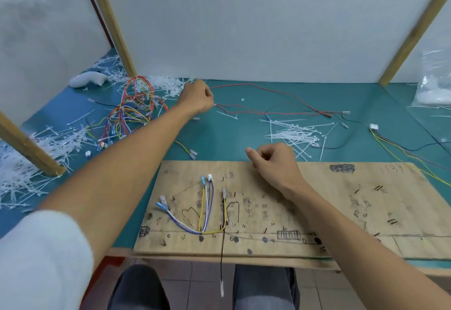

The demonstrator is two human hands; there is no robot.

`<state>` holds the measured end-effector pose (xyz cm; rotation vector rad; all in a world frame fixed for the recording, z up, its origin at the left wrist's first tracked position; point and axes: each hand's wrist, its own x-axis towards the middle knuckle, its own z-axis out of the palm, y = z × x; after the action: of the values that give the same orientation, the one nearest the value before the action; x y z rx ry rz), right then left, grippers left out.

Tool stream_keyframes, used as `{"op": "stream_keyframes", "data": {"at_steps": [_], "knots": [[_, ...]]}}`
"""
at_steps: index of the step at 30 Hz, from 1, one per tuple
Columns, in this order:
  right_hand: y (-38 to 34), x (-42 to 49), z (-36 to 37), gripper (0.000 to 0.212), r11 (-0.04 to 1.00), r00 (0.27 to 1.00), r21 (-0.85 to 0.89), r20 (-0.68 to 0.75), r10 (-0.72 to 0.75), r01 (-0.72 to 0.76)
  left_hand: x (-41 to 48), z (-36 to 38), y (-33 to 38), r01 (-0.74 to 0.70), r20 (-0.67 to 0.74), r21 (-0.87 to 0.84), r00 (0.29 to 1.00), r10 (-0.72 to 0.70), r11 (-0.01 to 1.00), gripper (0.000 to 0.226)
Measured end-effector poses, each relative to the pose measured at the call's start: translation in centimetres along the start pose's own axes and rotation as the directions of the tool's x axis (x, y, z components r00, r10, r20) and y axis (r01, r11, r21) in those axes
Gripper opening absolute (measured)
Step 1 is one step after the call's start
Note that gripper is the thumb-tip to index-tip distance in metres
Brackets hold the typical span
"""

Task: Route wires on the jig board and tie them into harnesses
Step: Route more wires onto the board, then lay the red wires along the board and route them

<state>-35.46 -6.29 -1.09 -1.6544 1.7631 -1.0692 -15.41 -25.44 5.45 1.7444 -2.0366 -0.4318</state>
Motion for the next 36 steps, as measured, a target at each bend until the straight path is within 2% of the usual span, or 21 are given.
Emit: {"op": "stream_keyframes", "data": {"at_steps": [6,9,15,17,20,23,25,27,29,32,33,34,36], "knots": [[1.1,0.2,0.3,0.056,0.998,0.999,0.042,-0.005,-0.043,0.043,8.0,2.9,-1.9,0.123,0.025,0.205,0.991,-0.131,0.971,0.031],[1.4,0.4,0.5,0.055,0.998,0.999,0.055,-0.007,-0.034,0.034,10.1,4.1,-2.2,0.134,0.002,0.294,0.99,-0.14,0.946,0.022],[1.6,0.6,0.8,0.054,0.999,1.0,0.044,-0.016,-0.023,0.023,11.6,5.0,-2.1,0.141,0.006,0.372,0.988,-0.154,0.917,0.031],[1.6,0.5,0.8,0.054,0.999,1.0,0.043,-0.013,-0.019,0.02,11.4,4.1,-0.2,0.119,-0.032,0.295,0.993,-0.114,0.948,0.028],[1.3,0.4,0.7,0.053,0.998,1.0,0.065,-0.01,-0.005,0.006,9.9,1.3,3.9,0.008,-0.129,-0.032,0.992,-0.012,0.999,0.024],[1.1,0.5,0.5,0.053,0.993,0.999,0.114,-0.004,0.039,-0.038,6.2,-1.1,8.0,-0.178,-0.225,-0.339,0.969,0.104,0.924,0.012],[0.4,0.5,0.0,0.051,0.964,0.995,0.246,0.027,0.098,-0.101,2.7,-2.6,10.3,-0.272,-0.275,-0.47,0.949,0.153,0.84,0.01],[-0.4,0.8,-1.0,0.044,0.851,0.979,0.486,0.089,0.182,-0.202,-1.0,-3.8,11.4,-0.337,-0.299,-0.534,0.933,0.2,0.776,0.009],[-1.1,2.2,-3.0,0.034,0.639,0.961,0.719,0.169,0.22,-0.273,-4.6,-4.3,11.2,-0.38,-0.311,-0.573,0.921,0.235,0.727,0.008],[-1.8,5.7,-7.5,0.04,0.275,0.966,0.926,0.233,0.116,-0.256,-10.0,-4.2,9.3,-0.38,-0.272,-0.614,0.925,0.266,0.692,0.009],[-2.0,7.0,-8.9,0.041,0.19,0.969,0.951,0.231,0.084,-0.244,-11.6,-4.0,8.3,-0.371,-0.255,-0.608,0.929,0.27,0.702,0.01],[-2.2,8.1,-10.2,0.045,0.146,0.971,0.961,0.227,0.073,-0.236,-13.2,-3.9,7.1,-0.363,-0.24,-0.592,0.932,0.272,0.719,0.012],[-2.6,10.1,-12.0,0.056,0.138,0.971,0.963,0.218,0.1,-0.23,-15.7,-3.7,4.9,-0.361,-0.215,-0.543,0.933,0.289,0.758,0.017]]}}
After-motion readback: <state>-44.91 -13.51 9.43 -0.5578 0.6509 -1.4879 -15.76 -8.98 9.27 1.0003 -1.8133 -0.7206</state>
